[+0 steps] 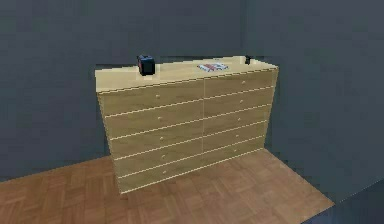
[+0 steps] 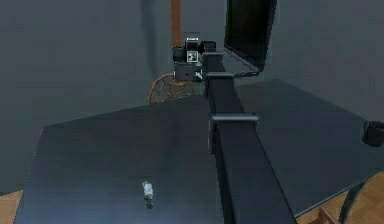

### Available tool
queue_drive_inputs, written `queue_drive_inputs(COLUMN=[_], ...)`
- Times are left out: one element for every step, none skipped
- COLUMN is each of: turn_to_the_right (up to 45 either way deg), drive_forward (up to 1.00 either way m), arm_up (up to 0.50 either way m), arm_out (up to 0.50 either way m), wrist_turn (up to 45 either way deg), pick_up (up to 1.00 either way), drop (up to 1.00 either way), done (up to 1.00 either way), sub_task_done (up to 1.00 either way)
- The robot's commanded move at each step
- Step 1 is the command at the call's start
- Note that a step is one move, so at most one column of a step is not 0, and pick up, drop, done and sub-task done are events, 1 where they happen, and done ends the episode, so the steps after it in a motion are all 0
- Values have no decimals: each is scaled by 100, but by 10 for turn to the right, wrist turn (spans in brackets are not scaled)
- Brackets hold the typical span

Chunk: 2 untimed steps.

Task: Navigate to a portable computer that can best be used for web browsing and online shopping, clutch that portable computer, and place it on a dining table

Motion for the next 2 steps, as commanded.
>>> queue_drive_inputs(turn_to_the_right=[0, 0], drive_forward=[0, 0], arm_up=[0, -32], arm_out=[0, 0], wrist_turn=[60, 0], pick_up=[0, 0], drop=[0, 0], done=[0, 0], sub_task_done=[0, 0])
